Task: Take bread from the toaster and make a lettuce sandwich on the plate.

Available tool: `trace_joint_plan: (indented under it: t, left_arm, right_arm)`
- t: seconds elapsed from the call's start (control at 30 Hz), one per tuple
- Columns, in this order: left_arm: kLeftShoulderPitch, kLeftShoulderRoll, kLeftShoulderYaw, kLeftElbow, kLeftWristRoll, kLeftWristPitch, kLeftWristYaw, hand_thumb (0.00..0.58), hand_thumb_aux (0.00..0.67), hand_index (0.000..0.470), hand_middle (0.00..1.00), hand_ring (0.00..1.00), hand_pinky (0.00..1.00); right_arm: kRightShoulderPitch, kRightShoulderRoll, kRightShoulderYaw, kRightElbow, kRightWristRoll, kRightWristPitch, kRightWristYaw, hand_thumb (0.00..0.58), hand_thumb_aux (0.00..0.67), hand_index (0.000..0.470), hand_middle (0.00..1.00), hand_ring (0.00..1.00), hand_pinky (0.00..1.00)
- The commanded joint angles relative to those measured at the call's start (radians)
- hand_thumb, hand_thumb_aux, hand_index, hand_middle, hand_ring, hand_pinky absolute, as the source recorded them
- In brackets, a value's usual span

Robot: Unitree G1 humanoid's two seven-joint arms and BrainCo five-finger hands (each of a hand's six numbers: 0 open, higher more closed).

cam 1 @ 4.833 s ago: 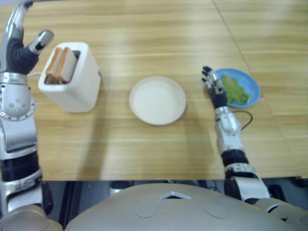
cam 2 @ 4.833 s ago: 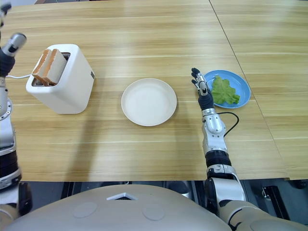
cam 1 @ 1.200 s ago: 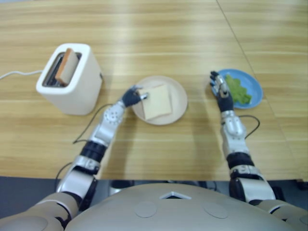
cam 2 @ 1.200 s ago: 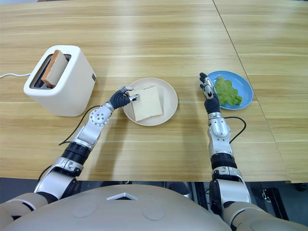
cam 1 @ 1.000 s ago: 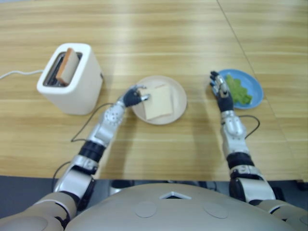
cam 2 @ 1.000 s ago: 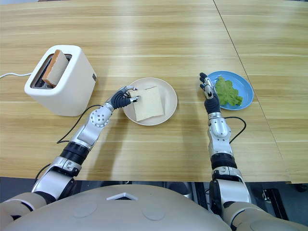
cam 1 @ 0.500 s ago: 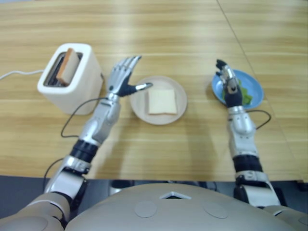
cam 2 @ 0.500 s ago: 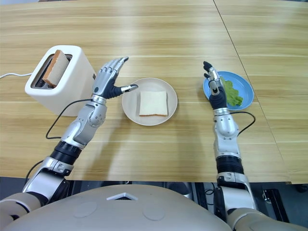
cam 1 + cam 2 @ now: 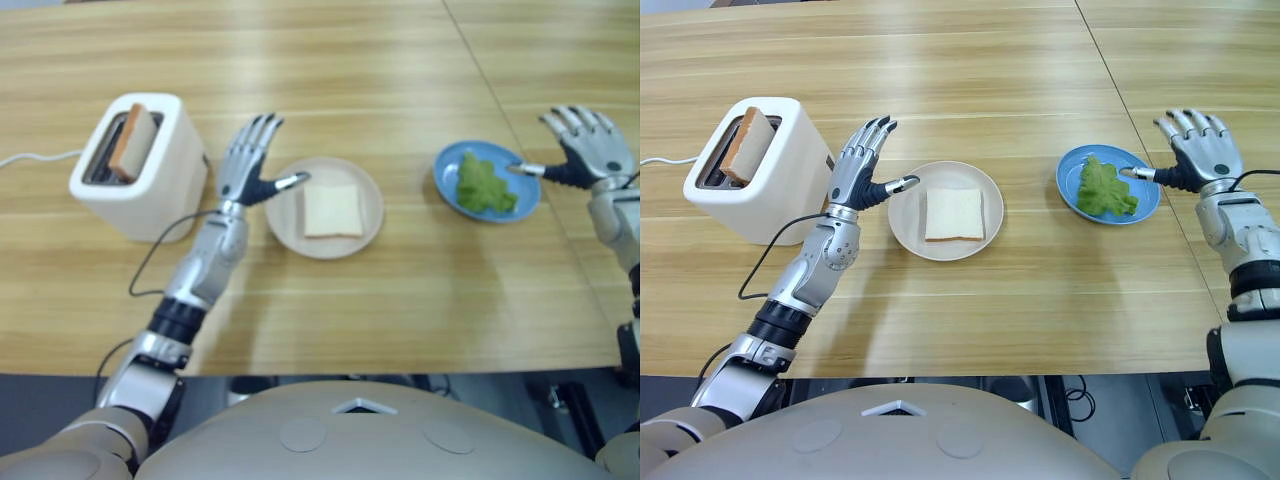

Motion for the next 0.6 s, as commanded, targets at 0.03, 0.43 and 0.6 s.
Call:
trace_joint_plan:
  t: [0.03, 0.43, 0.6]
  left_arm:
    - [0.0, -0.003, 0.002, 0.033, -0.01, 0.004, -0.007, 0.0, 0.0, 0.0, 0.0, 0.0, 0.0]
    - [0.001, 0.003, 0.007, 0.05, -0.021, 0.001, -0.015, 0.0, 0.0, 0.0, 0.0, 0.0, 0.0]
    - [0.006, 0.007, 0.009, 0.041, -0.024, 0.004, -0.017, 0.0, 0.0, 0.0, 0.0, 0.0, 0.0]
  right_arm:
    - [-0.07, 0.065, 0.168, 0.138, -0.107, 0.062, -0.033, 0.0, 0.0, 0.0, 0.0, 0.0, 0.0]
    - [-0.096, 0.171, 0.359, 0.234, -0.107, 0.137, -0.047, 0.0, 0.0, 0.0, 0.0, 0.0, 0.0]
    - [-0.1, 0.169, 0.376, 0.238, -0.082, 0.142, -0.037, 0.0, 0.0, 0.0, 0.0, 0.0, 0.0]
